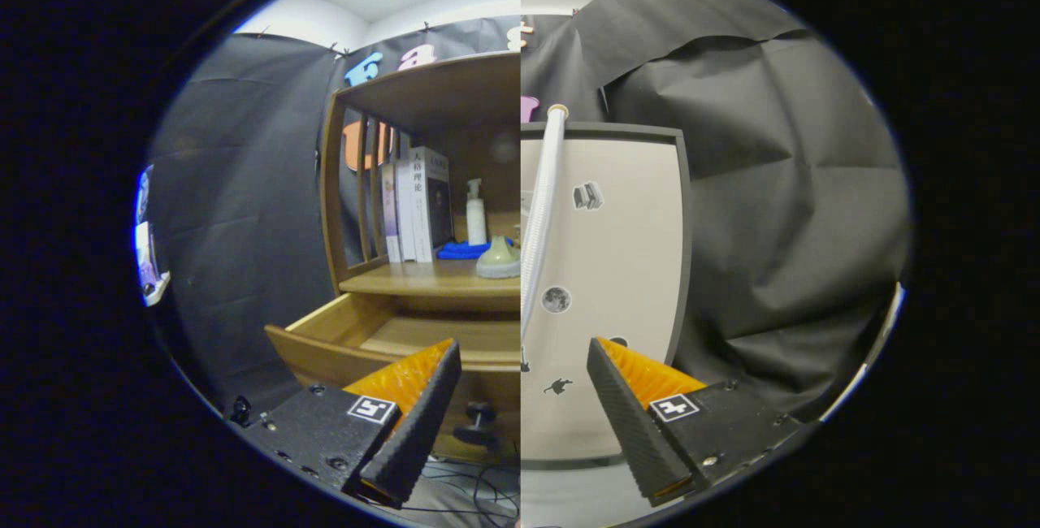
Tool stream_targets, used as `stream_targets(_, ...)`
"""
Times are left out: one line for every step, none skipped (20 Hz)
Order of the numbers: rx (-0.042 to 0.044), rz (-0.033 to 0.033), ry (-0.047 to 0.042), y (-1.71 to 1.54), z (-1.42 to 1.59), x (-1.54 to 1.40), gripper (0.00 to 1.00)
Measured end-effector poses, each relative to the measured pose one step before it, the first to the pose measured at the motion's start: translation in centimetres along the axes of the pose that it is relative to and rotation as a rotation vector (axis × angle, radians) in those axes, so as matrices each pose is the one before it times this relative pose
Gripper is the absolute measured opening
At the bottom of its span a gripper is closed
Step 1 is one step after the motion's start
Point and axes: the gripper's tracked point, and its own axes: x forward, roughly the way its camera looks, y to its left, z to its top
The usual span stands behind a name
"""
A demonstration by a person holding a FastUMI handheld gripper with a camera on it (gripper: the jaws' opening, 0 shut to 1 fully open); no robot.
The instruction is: Pull open the drawer, take out the items inside it, and place them on the countertop above the cabinet.
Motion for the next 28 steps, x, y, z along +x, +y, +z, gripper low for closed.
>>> stream_targets(0.00154,0.00659,0.01062,0.259,-0.866,-0.098,0.99)
stream_targets(0.00233,0.01005,0.01136,0.427,-0.871,0.095,0.99)
stream_targets(0.00217,0.00180,0.01215,0.234,-0.636,0.220,0.98)
stream_targets(0.00548,0.00324,0.00371,0.142,-0.514,0.299,0.99)
stream_targets(0.00590,0.00381,0.00143,0.243,-0.263,0.333,0.99)
stream_targets(0.00458,0.00247,0.00242,0.167,-0.371,0.396,0.99)
stream_targets(0.00166,0.00110,-0.00004,0.208,-0.314,0.418,0.99)
stream_targets(-0.00439,0.00016,0.00686,0.130,-0.412,0.403,0.99)
stream_targets(-0.00334,-0.00134,0.00204,0.167,-0.208,0.394,0.98)
stream_targets(-0.00231,-0.00294,0.00246,0.095,-0.149,0.365,0.99)
stream_targets(0.00214,-0.00428,-0.00433,0.053,0.033,0.281,0.99)
stream_targets(0.00119,-0.00764,0.00072,-0.017,-0.069,0.340,0.99)
stream_targets(0.00088,-0.00435,0.00688,-0.061,-0.149,0.375,0.99)
stream_targets(0.00441,-0.00512,0.01027,-0.057,-0.276,0.415,0.99)
stream_targets(0.00617,-0.01139,0.00380,-0.164,-0.077,0.031,0.99)
stream_targets(0.00544,-0.00324,-0.01291,0.071,0.161,0.157,0.99)
stream_targets(-0.01224,-0.01052,-0.00037,-0.062,-0.066,0.102,0.99)
stream_targets(-0.01720,-0.01220,-0.00620,-0.039,-0.039,0.034,0.99)
stream_targets(-0.01573,-0.01323,-0.00106,-0.068,-0.122,0.011,0.99)
stream_targets(-0.01015,-0.01042,-0.00458,-0.013,0.081,0.039,0.99)
stream_targets(-0.00331,-0.00277,-0.00997,0.117,0.064,0.065,0.99)
stream_targets(-0.00360,-0.00196,-0.00764,0.108,0.305,0.166,0.99)
stream_targets(-0.00654,-0.00173,-0.00485,0.031,0.317,0.224,0.99)
stream_targets(-0.00068,0.00042,0.00630,0.014,0.059,0.366,0.99)
stream_targets(0.00283,0.00055,0.00197,0.090,-0.097,0.230,0.99)
stream_targets(-0.00325,0.00000,0.00357,-0.028,0.277,0.425,0.99)
stream_targets(-0.00399,-0.00156,0.00333,-0.045,-0.009,0.422,0.99)
stream_targets(-0.00780,-0.00204,-0.00121,-0.045,0.193,0.445,0.99)
